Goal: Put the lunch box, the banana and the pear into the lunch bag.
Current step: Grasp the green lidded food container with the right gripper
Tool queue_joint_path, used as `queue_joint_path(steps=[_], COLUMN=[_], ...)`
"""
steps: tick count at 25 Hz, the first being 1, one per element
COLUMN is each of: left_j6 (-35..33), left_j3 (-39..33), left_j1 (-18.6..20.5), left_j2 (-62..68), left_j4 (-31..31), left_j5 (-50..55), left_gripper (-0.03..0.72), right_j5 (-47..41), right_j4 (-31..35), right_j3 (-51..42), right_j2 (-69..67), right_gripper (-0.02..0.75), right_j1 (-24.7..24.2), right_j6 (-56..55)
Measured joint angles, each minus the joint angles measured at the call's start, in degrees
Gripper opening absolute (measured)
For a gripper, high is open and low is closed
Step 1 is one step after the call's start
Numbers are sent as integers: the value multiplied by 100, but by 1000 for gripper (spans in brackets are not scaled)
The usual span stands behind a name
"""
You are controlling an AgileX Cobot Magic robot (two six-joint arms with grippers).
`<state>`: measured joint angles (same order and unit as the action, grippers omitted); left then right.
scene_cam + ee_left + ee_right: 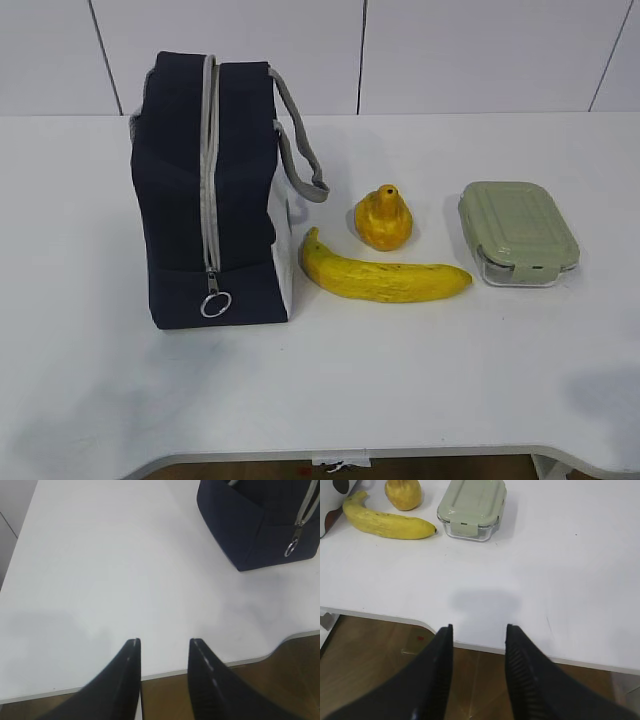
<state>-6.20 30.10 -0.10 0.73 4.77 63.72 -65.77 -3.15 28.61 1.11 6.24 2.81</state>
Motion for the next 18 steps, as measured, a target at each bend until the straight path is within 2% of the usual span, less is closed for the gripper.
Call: queue_joint_path(steps=[18], left_j6=[0], left_j3=[0], left_j1=[0], left_j2=[0], left_j4=[0], left_j5=[0], left_gripper=[244], right_j5=[3], right_j4=[-96], right_j3=[0], right_j2=[-126], right_gripper=[272], right_j1=[0], right_j6=[-38])
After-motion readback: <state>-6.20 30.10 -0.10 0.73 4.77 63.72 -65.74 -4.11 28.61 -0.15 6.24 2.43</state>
